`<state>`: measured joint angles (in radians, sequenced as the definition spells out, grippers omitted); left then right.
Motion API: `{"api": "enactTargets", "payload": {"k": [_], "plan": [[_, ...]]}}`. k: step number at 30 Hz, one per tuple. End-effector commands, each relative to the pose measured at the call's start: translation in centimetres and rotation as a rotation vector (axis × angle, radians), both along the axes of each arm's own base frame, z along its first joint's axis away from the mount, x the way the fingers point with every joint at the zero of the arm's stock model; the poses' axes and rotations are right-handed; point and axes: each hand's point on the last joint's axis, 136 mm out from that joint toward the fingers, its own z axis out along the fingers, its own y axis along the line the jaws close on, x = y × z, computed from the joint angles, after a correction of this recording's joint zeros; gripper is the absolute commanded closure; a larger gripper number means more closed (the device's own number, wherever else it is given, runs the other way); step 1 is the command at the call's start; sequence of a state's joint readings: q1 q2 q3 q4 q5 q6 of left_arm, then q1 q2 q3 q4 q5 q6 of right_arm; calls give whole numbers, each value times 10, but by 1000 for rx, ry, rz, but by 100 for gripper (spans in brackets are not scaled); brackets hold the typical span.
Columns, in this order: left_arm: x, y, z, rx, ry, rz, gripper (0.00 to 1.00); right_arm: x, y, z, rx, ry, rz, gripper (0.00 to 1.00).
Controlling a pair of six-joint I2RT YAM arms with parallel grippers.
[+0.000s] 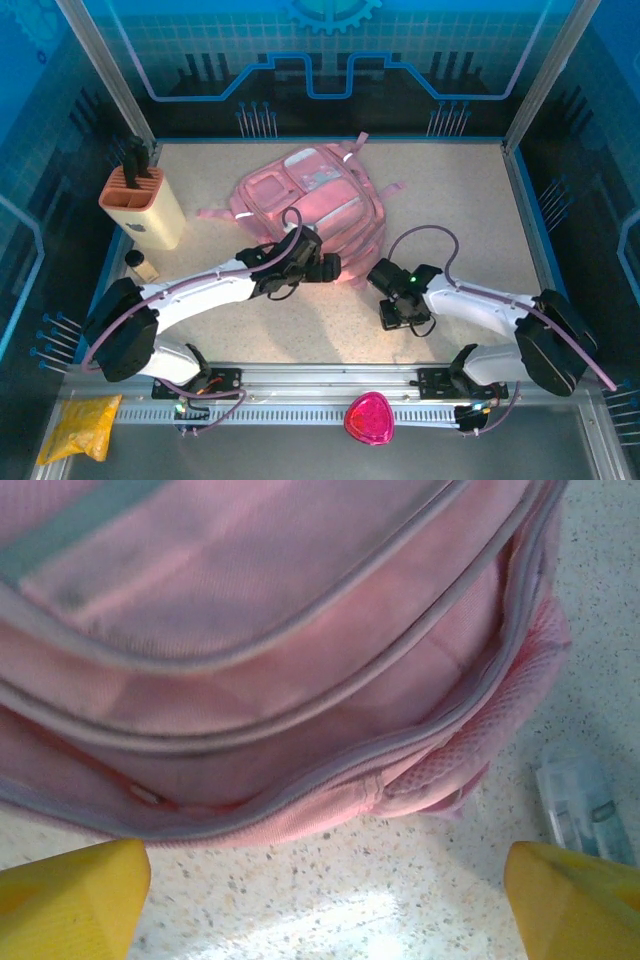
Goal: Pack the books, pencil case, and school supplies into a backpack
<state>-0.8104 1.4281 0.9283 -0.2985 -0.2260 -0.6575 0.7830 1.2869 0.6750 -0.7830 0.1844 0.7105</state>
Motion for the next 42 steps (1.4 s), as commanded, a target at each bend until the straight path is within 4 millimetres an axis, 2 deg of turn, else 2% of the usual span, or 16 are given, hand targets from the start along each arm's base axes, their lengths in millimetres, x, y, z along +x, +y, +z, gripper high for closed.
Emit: {"api": "enactTargets", "payload": {"k": [1,4,8,14,20,30,34,36,37,40,42], "plan": [[14,7,20,143,-94,-88,7,2,-10,15,-8,-28,-19,57],[24,5,28,245,-133,-181,6,10,-11,29,39,-61,-31,58],[43,3,26,383,-185,-259,6,23,-11,50,100,-103,-33,57],[69,-2,7,505,-187,-338,4,41,-2,67,179,-127,-15,58],[94,6,-11,566,-182,-308,4,54,11,75,231,-145,10,58],[114,22,-6,458,-178,-228,28,61,22,72,264,-134,31,60],[117,21,1,428,-186,-245,38,65,27,76,283,-145,46,60],[116,17,5,405,-188,-270,39,64,27,74,278,-134,51,60],[117,17,5,402,-189,-274,40,69,31,82,290,-151,59,60],[123,19,7,390,-184,-266,39,73,34,84,299,-159,70,60],[128,22,7,386,-183,-245,44,76,37,86,305,-161,74,60]]}}
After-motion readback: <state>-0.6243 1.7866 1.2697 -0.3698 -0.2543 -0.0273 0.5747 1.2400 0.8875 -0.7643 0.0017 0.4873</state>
